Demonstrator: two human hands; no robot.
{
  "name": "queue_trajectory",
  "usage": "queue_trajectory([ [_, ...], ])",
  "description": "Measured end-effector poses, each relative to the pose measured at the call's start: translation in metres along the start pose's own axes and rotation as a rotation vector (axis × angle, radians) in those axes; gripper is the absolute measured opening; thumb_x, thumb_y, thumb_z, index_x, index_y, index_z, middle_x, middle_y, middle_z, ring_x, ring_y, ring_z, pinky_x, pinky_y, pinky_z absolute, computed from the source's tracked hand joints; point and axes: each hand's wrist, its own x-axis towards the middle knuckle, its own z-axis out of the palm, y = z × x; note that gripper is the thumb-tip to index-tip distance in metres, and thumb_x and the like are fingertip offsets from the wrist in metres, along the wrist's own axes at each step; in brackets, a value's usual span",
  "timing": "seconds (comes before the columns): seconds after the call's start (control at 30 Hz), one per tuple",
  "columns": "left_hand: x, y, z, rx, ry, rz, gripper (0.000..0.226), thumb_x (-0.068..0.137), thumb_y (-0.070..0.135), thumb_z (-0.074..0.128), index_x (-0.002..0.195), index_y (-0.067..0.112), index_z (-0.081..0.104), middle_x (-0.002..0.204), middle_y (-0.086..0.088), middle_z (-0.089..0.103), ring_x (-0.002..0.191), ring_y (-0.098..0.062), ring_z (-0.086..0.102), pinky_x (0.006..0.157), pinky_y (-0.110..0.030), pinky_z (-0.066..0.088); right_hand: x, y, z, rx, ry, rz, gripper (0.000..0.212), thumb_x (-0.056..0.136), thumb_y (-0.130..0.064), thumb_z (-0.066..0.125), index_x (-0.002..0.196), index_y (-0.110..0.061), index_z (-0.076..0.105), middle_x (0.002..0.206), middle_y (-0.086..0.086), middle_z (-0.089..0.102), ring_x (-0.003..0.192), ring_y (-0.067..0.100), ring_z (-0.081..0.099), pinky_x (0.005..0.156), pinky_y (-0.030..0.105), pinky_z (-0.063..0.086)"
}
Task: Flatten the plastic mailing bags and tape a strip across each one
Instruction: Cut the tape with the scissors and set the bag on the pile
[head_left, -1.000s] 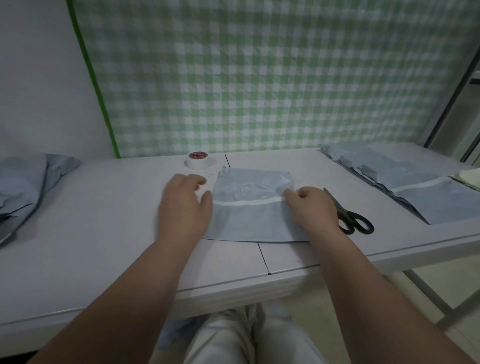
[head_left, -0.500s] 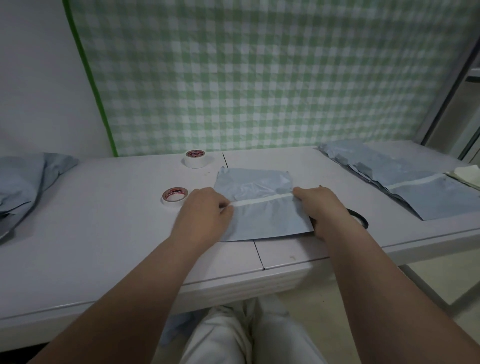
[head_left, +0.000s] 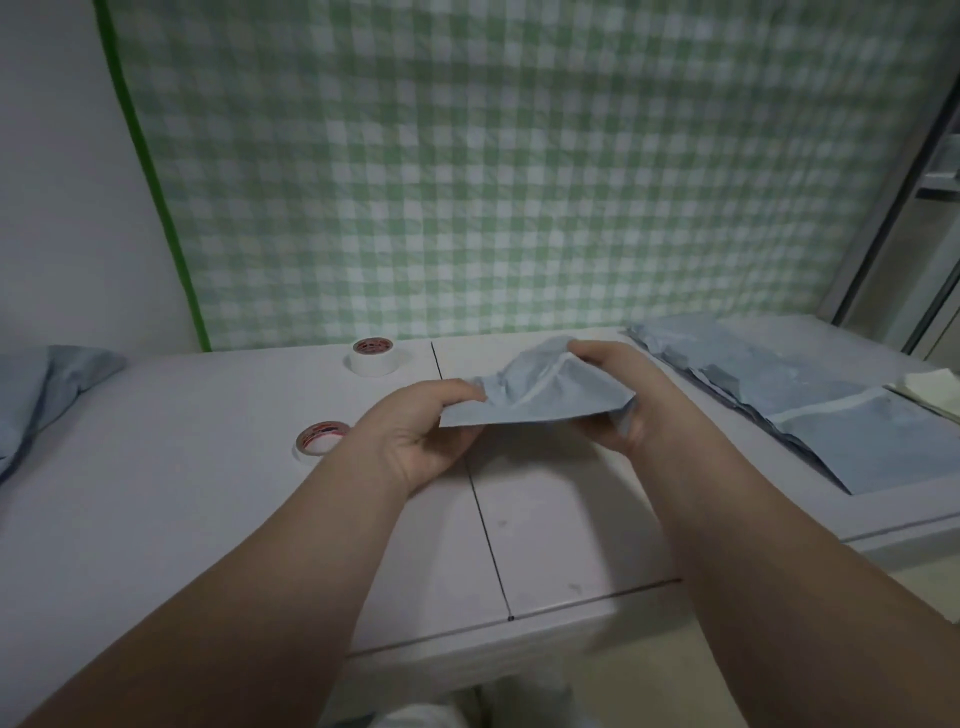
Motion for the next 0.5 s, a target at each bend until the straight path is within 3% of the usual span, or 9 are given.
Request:
queue_trajectory([
  [0.07,0.012,-0.002,0.007,-0.056,-0.061,-0.003,0.04,0.087,-0.015,0.039,0.126,-0.014,0.047,0.103,-0.019,0.06,0.065,-0.018,0.067,0.055,-0.018,0.054,0.01,-0.013,-0.004,0.08,-0.021,-0.035,0.02,0.095,-0.015,0.045,0.093,-0.003,0.061,0.071,0.01,0.068,0.071,0.023,0.063,0.055,0.027,0.056],
  [0.17,0.038,-0.008,0.02,-0.076,-0.102,-0.005,0.043,0.086,-0.017,0.036,0.127,-0.012,0.048,0.098,-0.017,0.058,0.053,-0.012,0.063,0.045,-0.014,0.048,0.025,-0.03,-0.016,0.154,-0.038,-0.072,0.022,0.097,-0.013,0.042,0.091,-0.001,0.059,0.061,0.01,0.068,0.065,0.024,0.065,0.052,0.026,0.056],
  [0.37,0.102,-0.021,0.049,0.114,-0.104,0.005,0.049,0.083,-0.021,0.035,0.123,-0.002,0.056,0.109,-0.015,0.065,0.062,-0.013,0.068,0.049,-0.017,0.051,0.066,-0.048,-0.051,0.135,0.064,-0.105,0.021,0.094,-0.01,0.044,0.085,0.0,0.06,0.067,0.012,0.064,0.063,0.024,0.062,0.055,0.025,0.054],
  [0.43,0.12,-0.023,0.057,0.202,-0.09,0.015,0.049,0.082,-0.021,0.037,0.123,-0.003,0.057,0.113,-0.017,0.065,0.075,-0.019,0.069,0.052,-0.02,0.053,0.083,-0.053,-0.067,0.085,0.108,-0.096,0.02,0.094,-0.011,0.045,0.086,-0.001,0.06,0.072,0.012,0.061,0.065,0.025,0.06,0.061,0.029,0.051],
  [0.5,0.139,-0.026,0.063,0.278,-0.071,0.034,0.05,0.082,-0.021,0.039,0.124,-0.002,0.057,0.12,-0.019,0.063,0.093,-0.026,0.066,0.061,-0.027,0.058,0.094,-0.057,-0.077,0.043,0.138,-0.085,0.019,0.094,-0.012,0.045,0.088,-0.002,0.06,0.07,0.012,0.062,0.065,0.025,0.06,0.058,0.027,0.053],
])
